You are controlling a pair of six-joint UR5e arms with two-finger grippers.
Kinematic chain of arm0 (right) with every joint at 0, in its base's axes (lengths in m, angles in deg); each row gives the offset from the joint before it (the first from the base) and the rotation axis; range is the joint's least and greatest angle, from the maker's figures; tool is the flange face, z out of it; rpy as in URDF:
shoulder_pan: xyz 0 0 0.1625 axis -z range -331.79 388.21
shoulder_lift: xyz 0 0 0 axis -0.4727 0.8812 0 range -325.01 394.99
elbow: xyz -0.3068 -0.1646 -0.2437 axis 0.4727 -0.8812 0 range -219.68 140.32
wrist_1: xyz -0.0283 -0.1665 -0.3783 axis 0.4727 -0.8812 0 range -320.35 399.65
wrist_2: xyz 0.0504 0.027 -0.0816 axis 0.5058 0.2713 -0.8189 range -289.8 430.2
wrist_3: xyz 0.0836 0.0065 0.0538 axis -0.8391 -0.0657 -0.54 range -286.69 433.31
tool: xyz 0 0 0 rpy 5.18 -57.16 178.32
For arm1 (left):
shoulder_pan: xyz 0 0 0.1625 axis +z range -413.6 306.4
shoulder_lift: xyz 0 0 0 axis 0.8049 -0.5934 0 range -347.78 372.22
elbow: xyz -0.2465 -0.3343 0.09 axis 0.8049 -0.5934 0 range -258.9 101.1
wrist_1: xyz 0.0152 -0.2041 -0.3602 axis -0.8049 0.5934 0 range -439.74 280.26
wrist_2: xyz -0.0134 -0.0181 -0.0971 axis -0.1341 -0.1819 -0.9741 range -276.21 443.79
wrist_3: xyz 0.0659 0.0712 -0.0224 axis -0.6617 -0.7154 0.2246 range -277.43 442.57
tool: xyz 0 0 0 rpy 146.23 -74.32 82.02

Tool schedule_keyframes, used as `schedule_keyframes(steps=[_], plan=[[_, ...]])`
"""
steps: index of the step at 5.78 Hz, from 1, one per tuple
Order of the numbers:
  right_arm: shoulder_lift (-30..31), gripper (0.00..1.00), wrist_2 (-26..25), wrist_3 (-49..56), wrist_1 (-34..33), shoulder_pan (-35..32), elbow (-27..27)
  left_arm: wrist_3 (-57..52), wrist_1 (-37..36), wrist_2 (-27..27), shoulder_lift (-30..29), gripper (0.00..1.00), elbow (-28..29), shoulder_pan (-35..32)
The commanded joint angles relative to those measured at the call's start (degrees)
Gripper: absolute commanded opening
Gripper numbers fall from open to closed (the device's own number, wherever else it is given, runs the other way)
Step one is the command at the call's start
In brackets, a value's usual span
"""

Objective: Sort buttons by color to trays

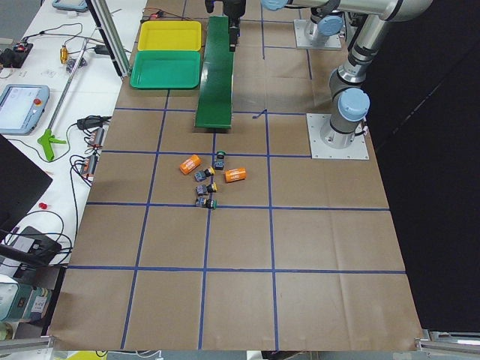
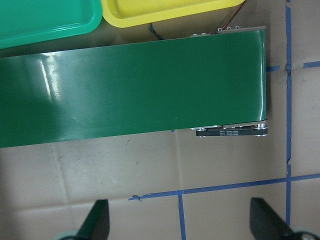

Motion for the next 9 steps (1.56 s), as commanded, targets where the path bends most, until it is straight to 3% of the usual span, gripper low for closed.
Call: schedule_keyframes(steps=[1, 3, 4, 6, 9], plan=[[0.0, 1.00, 0.0, 0.0, 0.0, 0.0, 0.0, -0.3, 0.1, 0.2, 0.7, 0.99, -0.3, 0.0], [0.0, 1.00, 0.0, 0.0, 0.0, 0.0, 0.0, -1.0, 0.1, 0.2, 0.7, 0.99, -0.7, 0.8], [0.0, 1.00, 0.0, 0.0, 0.0, 0.0, 0.0, -7.1, -0.1, 0.2, 0.4, 0.99, -0.8, 2.8], [0.0, 1.00, 0.0, 0.0, 0.0, 0.0, 0.0, -26.5, -1.1, 0.1, -0.5, 0.99, -6.6, 13.0], [0.0, 1.00, 0.0, 0.1, 0.0, 0.0, 0.0, -57.5, -10.6, 0.2, -2.0, 0.99, -15.3, 22.9]])
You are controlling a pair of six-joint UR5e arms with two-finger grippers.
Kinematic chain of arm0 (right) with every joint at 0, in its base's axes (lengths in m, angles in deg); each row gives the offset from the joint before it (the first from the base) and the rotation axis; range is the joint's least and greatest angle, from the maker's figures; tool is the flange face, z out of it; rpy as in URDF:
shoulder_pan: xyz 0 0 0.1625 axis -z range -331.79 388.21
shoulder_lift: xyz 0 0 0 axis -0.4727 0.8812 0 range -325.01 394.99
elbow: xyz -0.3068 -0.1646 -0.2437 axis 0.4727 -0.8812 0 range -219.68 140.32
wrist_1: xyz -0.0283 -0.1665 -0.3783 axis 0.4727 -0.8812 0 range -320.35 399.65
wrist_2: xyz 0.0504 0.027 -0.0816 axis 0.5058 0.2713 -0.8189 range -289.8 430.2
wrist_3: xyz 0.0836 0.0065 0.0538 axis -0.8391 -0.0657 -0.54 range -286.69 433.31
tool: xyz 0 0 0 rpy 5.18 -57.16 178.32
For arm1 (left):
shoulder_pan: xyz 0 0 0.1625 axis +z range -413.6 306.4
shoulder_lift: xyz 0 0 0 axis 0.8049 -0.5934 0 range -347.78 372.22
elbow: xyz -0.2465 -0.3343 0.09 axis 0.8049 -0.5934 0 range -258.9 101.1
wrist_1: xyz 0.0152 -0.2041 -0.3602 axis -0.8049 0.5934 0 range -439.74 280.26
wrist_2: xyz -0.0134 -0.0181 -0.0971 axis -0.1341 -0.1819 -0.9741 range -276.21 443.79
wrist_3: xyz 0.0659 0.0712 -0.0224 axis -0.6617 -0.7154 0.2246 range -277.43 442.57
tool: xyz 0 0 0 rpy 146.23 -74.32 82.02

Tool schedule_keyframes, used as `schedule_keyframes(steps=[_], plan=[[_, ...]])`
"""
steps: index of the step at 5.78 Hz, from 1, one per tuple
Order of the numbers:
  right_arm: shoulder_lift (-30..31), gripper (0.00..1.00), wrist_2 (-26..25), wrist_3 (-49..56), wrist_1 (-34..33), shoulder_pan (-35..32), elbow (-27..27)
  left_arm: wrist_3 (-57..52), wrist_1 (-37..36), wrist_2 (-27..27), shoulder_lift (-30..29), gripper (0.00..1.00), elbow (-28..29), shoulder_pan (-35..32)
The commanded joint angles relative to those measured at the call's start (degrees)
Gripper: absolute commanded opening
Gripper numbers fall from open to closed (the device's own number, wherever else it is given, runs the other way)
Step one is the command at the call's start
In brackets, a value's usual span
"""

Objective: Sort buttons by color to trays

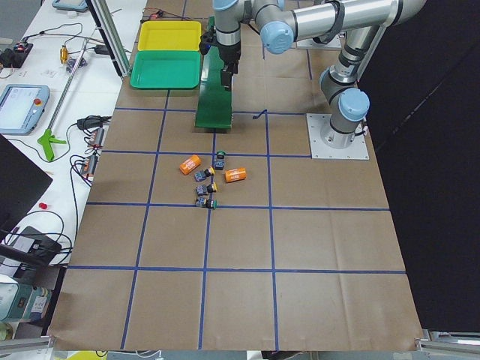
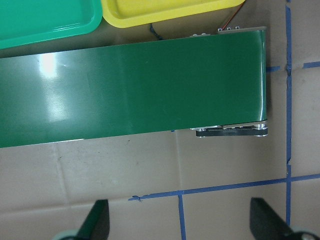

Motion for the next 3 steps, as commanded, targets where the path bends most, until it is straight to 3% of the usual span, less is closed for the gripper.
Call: schedule_keyframes(steps=[1, 3], plan=[[0.0, 1.00, 0.0, 0.1, 0.0, 0.0, 0.0, -16.1, -4.7, 0.1, -0.7, 0.99, -2.7, 6.7], [0.0, 1.00, 0.0, 0.1, 0.0, 0.0, 0.0, -11.6, -12.6, 2.5, -6.3, 0.99, -5.2, 13.6]])
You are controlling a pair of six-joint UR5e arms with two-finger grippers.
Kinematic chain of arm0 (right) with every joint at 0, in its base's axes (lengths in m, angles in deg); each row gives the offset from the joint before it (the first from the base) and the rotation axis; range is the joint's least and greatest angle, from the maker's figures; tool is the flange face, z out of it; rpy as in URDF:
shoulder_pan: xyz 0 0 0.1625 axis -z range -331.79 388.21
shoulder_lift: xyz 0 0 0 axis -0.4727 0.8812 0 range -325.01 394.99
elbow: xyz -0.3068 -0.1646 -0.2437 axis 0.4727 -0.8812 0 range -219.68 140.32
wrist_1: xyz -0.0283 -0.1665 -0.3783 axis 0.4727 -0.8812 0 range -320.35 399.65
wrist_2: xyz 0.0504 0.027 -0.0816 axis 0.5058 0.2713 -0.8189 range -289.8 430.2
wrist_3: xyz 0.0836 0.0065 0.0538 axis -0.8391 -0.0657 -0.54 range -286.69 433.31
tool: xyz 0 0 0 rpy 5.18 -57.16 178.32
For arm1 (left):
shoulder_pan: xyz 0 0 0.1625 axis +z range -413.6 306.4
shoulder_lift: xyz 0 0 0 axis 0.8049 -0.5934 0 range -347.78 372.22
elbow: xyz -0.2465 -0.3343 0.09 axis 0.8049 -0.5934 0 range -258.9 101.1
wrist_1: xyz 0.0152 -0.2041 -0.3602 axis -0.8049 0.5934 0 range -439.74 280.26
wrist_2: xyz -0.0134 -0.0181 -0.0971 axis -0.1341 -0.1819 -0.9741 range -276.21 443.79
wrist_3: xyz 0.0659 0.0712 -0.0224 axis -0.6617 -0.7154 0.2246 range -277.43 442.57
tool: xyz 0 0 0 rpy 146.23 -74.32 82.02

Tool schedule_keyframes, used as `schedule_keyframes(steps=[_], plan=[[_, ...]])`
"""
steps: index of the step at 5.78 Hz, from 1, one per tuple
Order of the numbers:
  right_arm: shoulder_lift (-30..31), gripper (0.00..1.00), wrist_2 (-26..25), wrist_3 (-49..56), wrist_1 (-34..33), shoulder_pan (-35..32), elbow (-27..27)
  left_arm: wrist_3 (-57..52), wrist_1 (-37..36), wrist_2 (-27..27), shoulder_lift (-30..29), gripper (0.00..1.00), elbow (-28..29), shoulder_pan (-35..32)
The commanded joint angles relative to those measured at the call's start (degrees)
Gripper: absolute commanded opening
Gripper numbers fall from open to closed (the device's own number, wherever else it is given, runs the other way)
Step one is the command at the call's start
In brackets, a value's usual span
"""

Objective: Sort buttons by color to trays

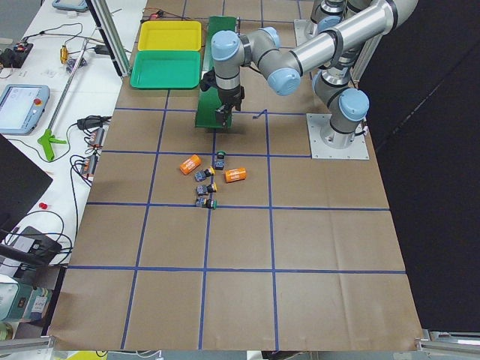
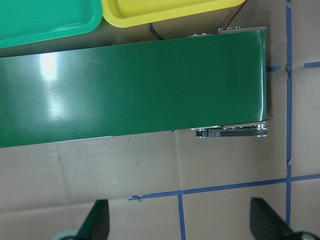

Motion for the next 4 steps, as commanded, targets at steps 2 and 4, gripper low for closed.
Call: schedule_keyframes(steps=[2, 4], plan=[[0.0, 1.00, 0.0, 0.0, 0.1, 0.0, 0.0, 5.5, -10.8, 0.7, -5.3, 0.99, -4.6, 7.5], [0.0, 1.00, 0.0, 0.0, 0.1, 0.0, 0.0, 9.4, -17.4, 0.8, -11.0, 0.99, -6.0, 8.3]])
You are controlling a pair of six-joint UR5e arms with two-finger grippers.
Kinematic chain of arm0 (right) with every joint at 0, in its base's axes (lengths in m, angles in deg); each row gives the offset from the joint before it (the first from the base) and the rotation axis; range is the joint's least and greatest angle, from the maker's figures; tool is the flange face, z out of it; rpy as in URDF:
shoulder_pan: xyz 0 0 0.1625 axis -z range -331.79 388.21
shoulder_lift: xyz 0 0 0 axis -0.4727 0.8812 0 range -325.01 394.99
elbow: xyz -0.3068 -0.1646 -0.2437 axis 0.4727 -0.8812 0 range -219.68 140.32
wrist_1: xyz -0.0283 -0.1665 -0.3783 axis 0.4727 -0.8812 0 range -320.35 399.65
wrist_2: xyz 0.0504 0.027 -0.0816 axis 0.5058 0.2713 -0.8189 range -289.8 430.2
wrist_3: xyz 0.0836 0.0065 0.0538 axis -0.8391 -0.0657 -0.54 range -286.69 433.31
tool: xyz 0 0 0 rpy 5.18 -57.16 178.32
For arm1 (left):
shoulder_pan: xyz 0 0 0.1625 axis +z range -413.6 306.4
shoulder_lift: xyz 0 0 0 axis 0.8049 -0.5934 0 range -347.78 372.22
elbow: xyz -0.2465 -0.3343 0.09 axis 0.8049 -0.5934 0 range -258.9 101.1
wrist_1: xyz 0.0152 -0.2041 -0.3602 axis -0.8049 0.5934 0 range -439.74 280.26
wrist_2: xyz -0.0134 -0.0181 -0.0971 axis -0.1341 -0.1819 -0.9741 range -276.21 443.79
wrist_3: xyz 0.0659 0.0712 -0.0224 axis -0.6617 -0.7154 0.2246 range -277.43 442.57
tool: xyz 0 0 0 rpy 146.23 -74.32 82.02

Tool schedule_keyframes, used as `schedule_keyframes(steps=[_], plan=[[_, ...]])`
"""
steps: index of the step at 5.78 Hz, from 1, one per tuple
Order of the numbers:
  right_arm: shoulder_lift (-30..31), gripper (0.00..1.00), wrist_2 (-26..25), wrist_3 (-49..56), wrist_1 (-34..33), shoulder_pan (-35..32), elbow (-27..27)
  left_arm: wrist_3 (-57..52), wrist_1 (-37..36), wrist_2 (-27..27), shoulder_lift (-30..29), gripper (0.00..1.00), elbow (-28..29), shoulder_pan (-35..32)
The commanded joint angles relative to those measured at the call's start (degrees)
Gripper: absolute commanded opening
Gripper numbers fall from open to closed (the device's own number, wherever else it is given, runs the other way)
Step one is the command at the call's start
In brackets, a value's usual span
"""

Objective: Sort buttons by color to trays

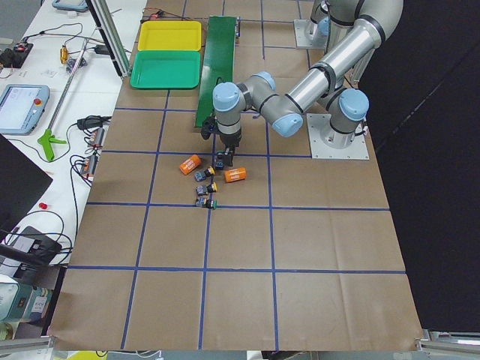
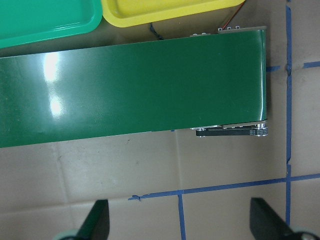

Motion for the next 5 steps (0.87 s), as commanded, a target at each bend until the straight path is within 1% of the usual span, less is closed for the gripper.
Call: schedule_keyframes(steps=[1, 3, 5], plan=[[0.0, 1.00, 0.0, 0.0, 0.0, 0.0, 0.0, 2.7, -6.9, -0.1, -5.4, 0.99, -2.7, 3.1], [0.0, 1.00, 0.0, 0.0, 0.0, 0.0, 0.0, 2.8, -14.3, -0.9, -11.3, 0.99, -3.4, 3.5], [0.0, 1.00, 0.0, 0.0, 0.0, 0.0, 0.0, 2.7, -14.1, -1.8, -11.4, 0.91, -3.6, 3.3]])
